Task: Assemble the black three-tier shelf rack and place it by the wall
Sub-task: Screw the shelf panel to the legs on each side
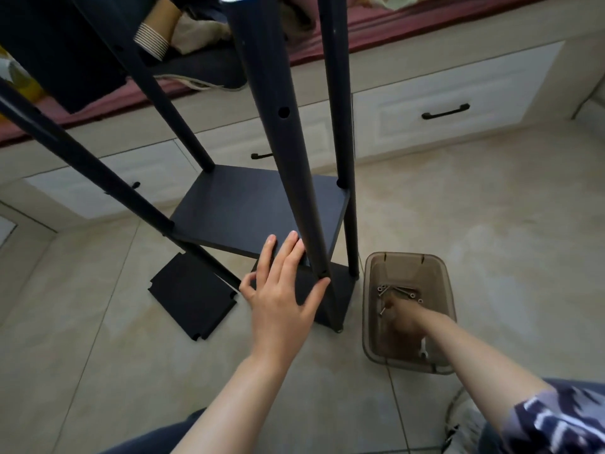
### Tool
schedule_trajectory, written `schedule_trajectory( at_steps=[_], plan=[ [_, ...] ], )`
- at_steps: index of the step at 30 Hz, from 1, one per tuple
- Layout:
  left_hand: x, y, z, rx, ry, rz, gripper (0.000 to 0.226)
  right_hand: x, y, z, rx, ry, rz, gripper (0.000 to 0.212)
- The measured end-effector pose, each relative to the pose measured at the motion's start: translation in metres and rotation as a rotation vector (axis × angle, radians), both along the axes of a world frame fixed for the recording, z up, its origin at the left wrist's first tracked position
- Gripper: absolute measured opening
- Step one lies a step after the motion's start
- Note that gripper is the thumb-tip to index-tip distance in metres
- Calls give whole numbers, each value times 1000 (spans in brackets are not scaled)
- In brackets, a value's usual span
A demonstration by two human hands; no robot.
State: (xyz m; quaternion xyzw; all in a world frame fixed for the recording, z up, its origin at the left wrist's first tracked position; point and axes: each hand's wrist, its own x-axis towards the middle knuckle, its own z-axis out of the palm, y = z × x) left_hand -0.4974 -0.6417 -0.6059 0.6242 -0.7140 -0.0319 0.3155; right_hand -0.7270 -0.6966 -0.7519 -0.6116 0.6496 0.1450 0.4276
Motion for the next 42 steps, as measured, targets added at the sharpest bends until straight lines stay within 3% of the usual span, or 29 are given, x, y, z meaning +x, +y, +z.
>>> schedule_trajectory(
  at_steps=[7,12,25,30,42],
  plan=[
    [-2,-1,-8,-54,-13,0,55,12,-1,-32,-32,-98,-27,49],
    [-3,-4,-11,-68,-17,-4,54,16,5,-47,-48,-33,-41,39],
    [-2,-3,-13,-62,-11,-11,55,11,17,-52,-142,213,93,41],
    [-2,-3,-11,-47,6,-13,57,13,16,-50,-141,240,74,48],
    [0,-3,-10,-48,16,-44,58,15,19,-45,-139,211,41,36]
  ],
)
